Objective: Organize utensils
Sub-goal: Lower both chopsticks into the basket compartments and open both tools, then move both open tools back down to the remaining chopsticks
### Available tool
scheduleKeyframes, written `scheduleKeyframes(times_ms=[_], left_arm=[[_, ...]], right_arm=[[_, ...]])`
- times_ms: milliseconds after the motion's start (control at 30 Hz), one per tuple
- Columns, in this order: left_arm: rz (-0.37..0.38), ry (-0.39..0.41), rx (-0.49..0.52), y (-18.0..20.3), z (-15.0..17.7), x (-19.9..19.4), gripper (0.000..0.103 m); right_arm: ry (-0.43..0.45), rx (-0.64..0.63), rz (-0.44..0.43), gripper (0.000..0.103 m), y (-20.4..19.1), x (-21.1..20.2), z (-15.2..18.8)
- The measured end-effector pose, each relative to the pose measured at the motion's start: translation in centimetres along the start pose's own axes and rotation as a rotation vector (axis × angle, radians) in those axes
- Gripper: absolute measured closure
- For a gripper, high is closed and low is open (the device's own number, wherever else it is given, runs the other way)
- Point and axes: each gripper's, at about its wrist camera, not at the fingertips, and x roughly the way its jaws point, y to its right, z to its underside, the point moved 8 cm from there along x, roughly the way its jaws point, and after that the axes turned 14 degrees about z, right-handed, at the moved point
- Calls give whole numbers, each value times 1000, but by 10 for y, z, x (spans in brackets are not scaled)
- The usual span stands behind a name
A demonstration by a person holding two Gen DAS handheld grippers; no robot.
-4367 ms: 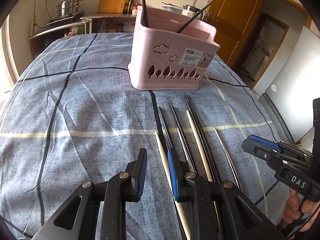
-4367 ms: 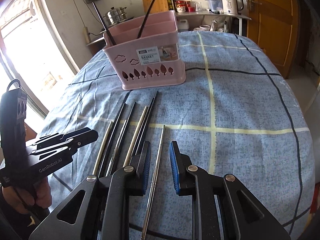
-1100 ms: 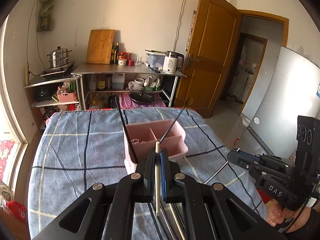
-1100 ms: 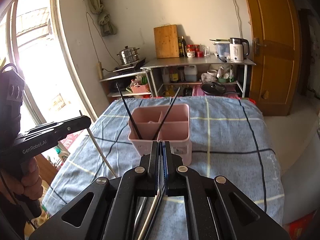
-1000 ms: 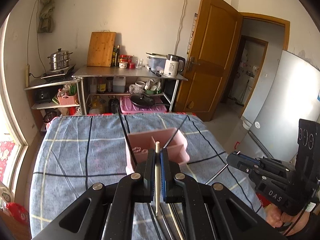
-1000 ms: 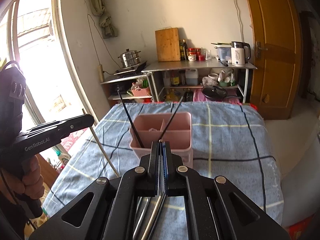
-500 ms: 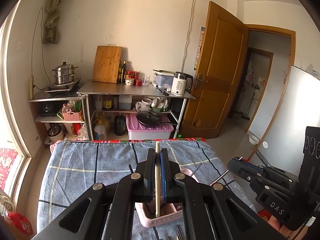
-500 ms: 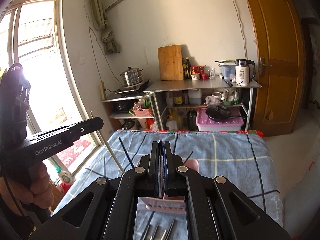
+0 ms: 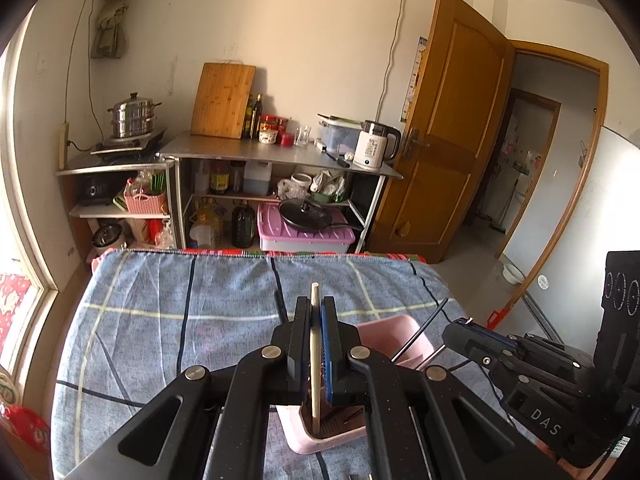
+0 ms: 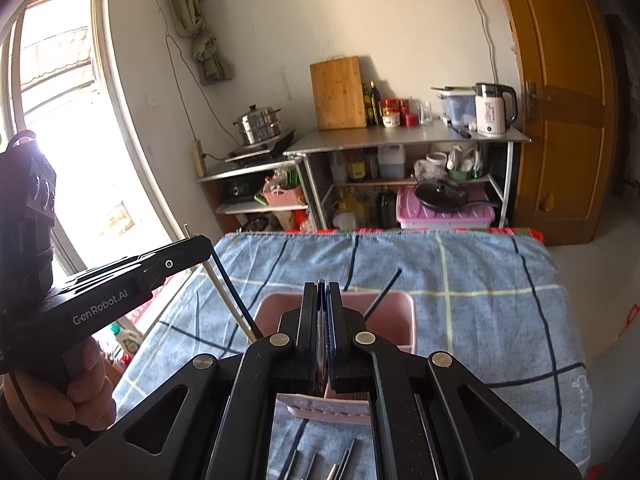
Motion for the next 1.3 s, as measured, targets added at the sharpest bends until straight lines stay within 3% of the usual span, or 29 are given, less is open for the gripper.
scheduleKeyframes(times_ms=[333,767,967,1300], left_arm=[[-16,-35,-4,-10,25,10,98],[-21,30,38,13,15,-32,97],[-13,30,38,25,44,-55,97],[-10,-21,47,46,122,-84,97]], right_arm=[[-77,-9,-4,99,3,19,23],[23,22,0,86,19,-26,13],[16,35,-3,85,28,-49,39],[-40,36,7,85,37,-79,96]])
